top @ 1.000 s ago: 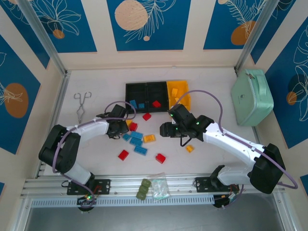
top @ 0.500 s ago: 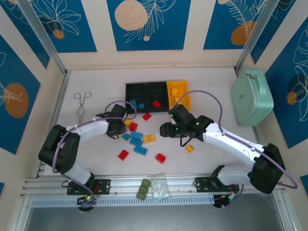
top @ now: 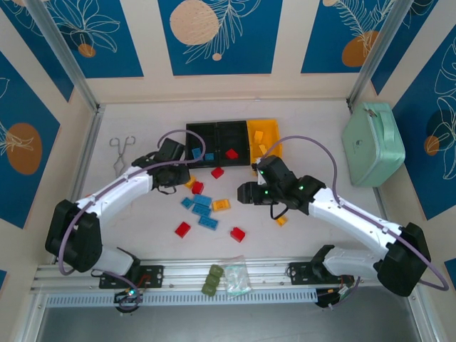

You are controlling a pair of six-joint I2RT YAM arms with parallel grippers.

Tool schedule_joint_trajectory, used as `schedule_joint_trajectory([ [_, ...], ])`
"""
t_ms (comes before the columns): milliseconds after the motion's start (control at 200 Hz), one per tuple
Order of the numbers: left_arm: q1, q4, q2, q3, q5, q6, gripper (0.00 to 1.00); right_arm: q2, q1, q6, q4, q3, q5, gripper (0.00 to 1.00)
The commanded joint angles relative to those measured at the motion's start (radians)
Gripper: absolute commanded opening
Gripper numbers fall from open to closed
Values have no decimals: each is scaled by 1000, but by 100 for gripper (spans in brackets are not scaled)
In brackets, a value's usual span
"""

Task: Sort the legos into containers by color
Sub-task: Place the lego in the container.

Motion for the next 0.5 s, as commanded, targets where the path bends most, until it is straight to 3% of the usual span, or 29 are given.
schedule_joint_trajectory([
  [0,-45,-42,40,95,41,32,19,-58,-26,-1,-3,-28,-21,52],
  [260,-137,-60,236,341,54,52,18,-176,-69,34,-32,-103,-12,52],
  [495,-165,-80,453,566,94,47,18,-261,-110,60,-49,-164,-11,52],
])
